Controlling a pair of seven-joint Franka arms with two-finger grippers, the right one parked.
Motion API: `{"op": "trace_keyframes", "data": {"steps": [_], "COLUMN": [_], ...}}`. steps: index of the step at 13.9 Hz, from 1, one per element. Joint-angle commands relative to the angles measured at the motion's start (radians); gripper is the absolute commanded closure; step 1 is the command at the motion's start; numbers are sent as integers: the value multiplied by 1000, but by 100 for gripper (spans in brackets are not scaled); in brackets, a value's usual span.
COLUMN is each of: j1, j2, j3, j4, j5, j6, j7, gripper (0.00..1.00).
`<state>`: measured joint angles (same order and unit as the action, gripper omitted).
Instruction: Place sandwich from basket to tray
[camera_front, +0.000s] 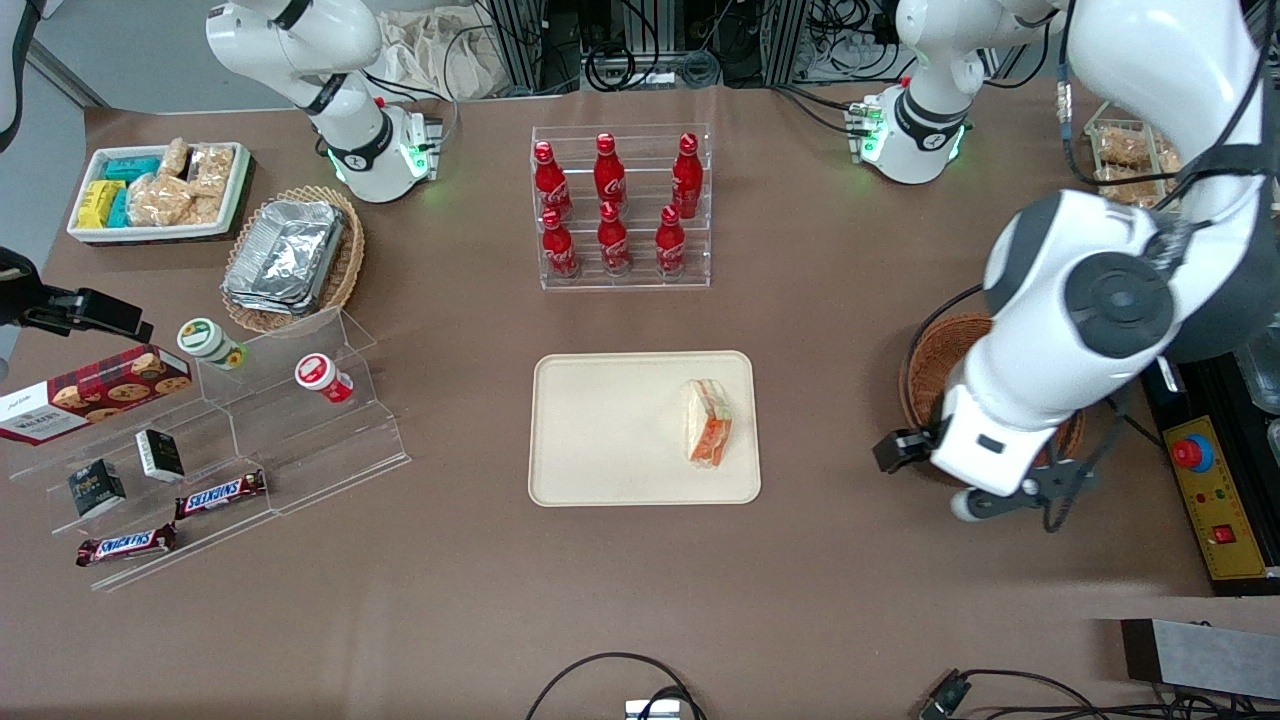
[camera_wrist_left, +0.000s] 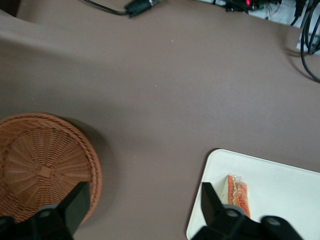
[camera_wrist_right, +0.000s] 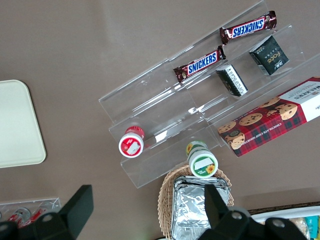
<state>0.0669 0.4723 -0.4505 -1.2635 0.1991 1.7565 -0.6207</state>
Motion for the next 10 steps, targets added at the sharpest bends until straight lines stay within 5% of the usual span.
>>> {"op": "trace_keyframes", "data": {"steps": [1, 4, 10], "j1": [-1, -1, -2], "j2": [-111, -207, -375], "j3": [111, 203, 309], "j4": [-52, -120, -191], "j5": [-149, -201, -181], "j6": [-26, -44, -214], "j7": [166, 306, 539], "gripper": [0, 0, 0]}}
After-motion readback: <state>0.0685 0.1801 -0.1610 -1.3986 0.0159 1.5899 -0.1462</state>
